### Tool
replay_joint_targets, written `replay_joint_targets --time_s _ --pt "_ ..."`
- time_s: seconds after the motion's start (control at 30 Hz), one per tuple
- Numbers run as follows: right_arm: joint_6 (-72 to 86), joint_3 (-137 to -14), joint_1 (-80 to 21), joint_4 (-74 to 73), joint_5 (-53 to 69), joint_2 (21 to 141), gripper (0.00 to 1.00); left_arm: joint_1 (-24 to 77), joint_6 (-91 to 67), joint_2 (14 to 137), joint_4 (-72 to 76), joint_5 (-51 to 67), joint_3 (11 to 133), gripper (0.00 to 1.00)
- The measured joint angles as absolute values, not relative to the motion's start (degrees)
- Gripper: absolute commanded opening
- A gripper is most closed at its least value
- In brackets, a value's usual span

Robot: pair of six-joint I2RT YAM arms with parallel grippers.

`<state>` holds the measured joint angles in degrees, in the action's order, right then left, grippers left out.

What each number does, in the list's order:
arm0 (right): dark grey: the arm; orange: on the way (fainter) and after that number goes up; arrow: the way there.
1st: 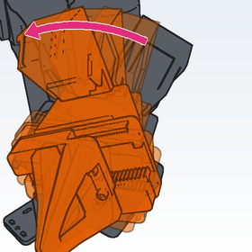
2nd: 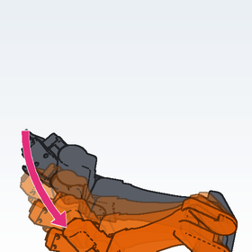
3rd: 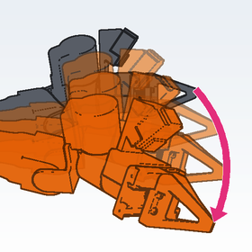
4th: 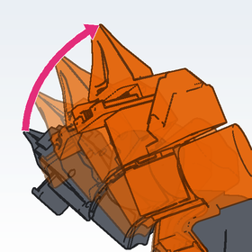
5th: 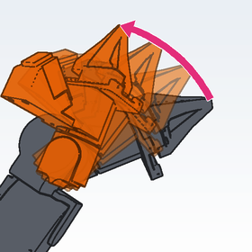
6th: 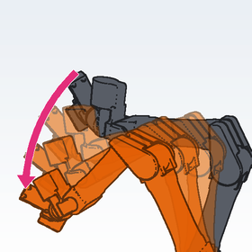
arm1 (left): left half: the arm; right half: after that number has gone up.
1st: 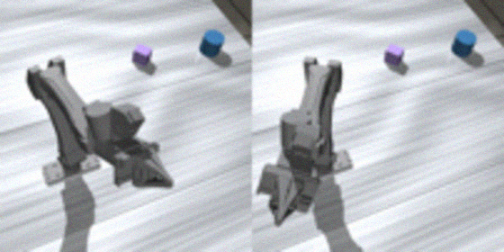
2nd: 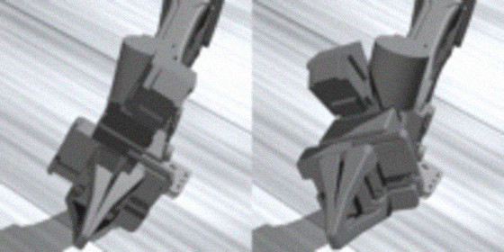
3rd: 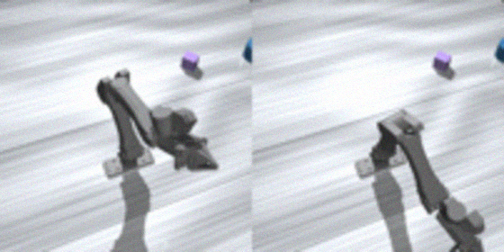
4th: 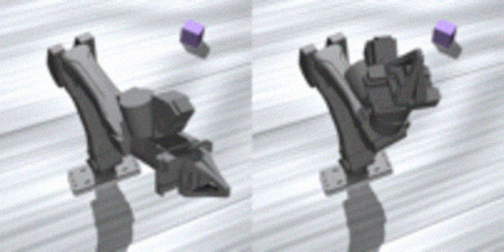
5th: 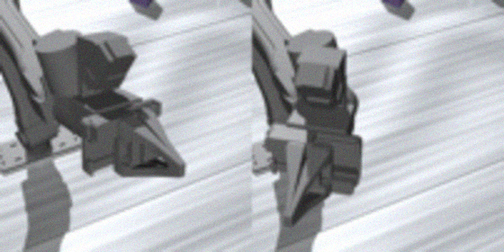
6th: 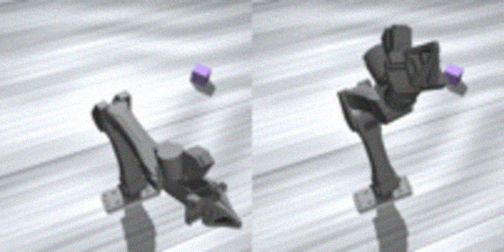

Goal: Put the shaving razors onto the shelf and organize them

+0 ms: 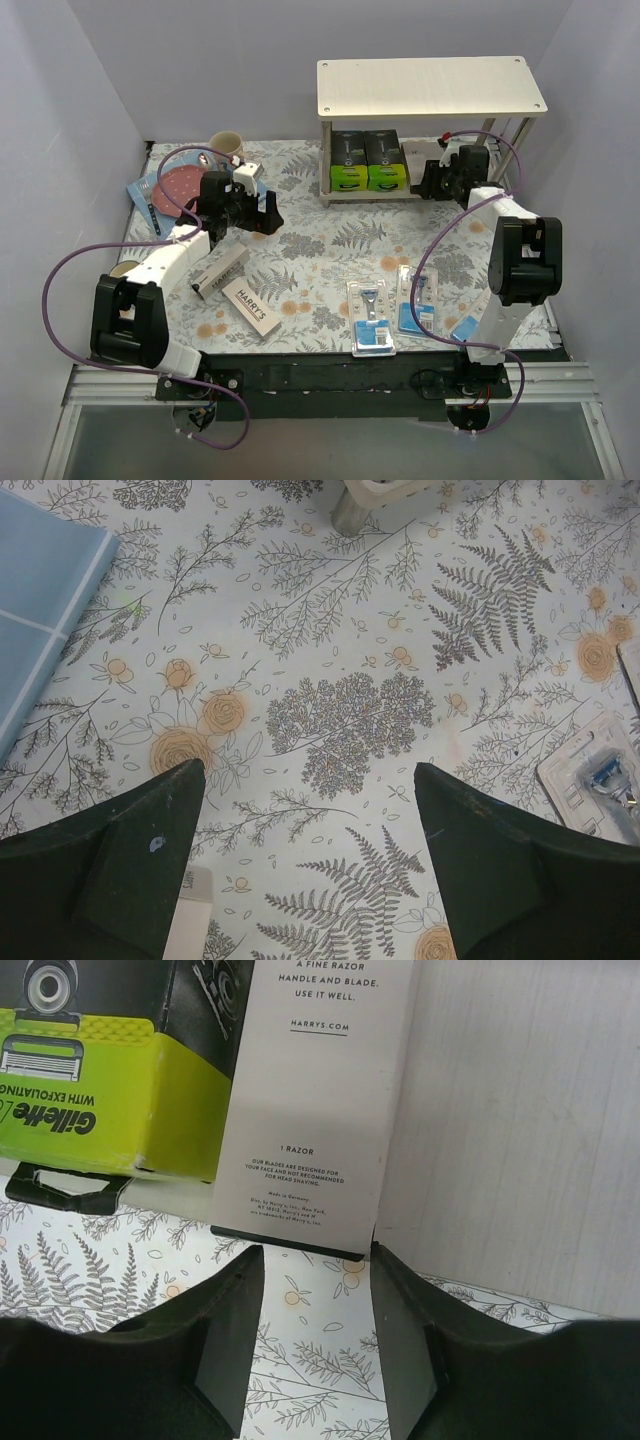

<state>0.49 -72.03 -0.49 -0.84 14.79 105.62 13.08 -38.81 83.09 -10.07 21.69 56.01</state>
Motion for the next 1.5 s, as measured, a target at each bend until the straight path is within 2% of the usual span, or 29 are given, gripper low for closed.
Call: replay_joint_targets --time_s 0.07,0.17,0.3,0.5,0.63,0.77,0.9,1.07,1.2,1.23,1.37,1.5 --pt "0.5 -72.0 -0.5 -0.9 14.7 105.6 0.64 13.1 -38.8 83.1 -10.4 21.7 56.1 0.86" --pt "0.1 -70.9 -0.5 -2.1 13.9 104.1 0.71 13.1 -37.4 82.8 -12.5 21.4 56.7 0.86" --pt "-1.8 -63.8 -0.5 -5.4 14.7 96.2 0.76 13.1 -31.2 79.7 -19.6 21.5 56.8 0.87" --pt "-3.9 -53.7 -0.5 -9.1 18.5 85.6 0.82 12.8 -1.3 71.5 -44.8 28.9 58.2 0.89" --pt "-4.8 -51.5 -1.1 -10.7 19.8 83.0 0.83 12.9 22.8 71.7 -61.5 30.9 58.6 0.9" --pt "-5.7 -51.5 -1.5 -10.7 20.3 81.8 0.84 13.5 39.9 74.0 -69.0 29.6 57.2 0.9" --pt "-6.4 -51.5 -1.5 -10.7 20.3 79.8 0.86 15.2 48.3 76.0 -67.6 27.8 52.1 0.9" --pt "-6.9 -51.5 -1.5 -10.7 20.3 76.6 0.86 18.1 52.4 74.3 -57.6 27.7 43.5 0.89" --pt "-7.3 -50.7 -1.5 -10.6 20.8 75.2 0.86 22.1 51.8 73.5 -50.1 27.3 39.5 0.84" --pt "-7.3 -50.6 -1.5 -10.7 20.9 75.3 0.85 22.9 51.3 74.0 -48.9 27.2 39.0 0.79" --pt "-7.4 -50.0 -1.5 -10.7 21.7 75.5 0.84 24.6 48.1 76.8 -46.1 27.6 39.9 0.63" --pt "-7.4 -50.0 -1.5 -10.6 22.7 76.6 0.84 25.3 42.5 85.8 -47.0 29.3 48.7 0.67"
